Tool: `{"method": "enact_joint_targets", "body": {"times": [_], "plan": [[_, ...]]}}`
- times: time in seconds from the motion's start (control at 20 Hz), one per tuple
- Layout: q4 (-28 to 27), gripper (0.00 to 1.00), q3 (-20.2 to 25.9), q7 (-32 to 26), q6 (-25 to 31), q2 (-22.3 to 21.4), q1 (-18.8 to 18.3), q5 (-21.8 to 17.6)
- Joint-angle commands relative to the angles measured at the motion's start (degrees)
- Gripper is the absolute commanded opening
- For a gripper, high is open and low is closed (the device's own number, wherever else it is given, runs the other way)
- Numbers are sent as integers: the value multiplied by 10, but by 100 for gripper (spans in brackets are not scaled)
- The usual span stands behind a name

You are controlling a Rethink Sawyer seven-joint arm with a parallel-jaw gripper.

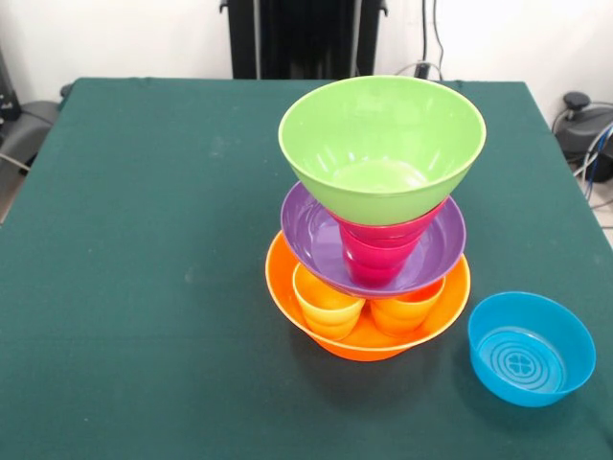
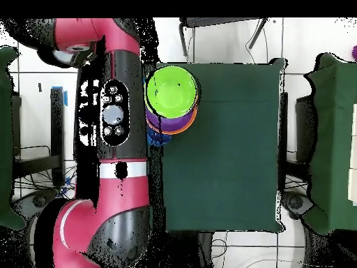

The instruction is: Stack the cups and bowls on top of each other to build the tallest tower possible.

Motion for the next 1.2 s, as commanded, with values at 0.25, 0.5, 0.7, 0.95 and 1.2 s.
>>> {"method": "enact_joint_targets", "body": {"times": [0.25,0.5,0.7,0.95,1.2], "plan": [[-71,100,-196,-18,-45,89,-44,121],[-80,100,-290,-57,-83,122,-67,210],[-77,100,-337,-85,-89,130,-75,280],[-74,100,-408,-88,-95,140,-85,346],[-71,100,-453,-89,-107,151,-90,396]]}}
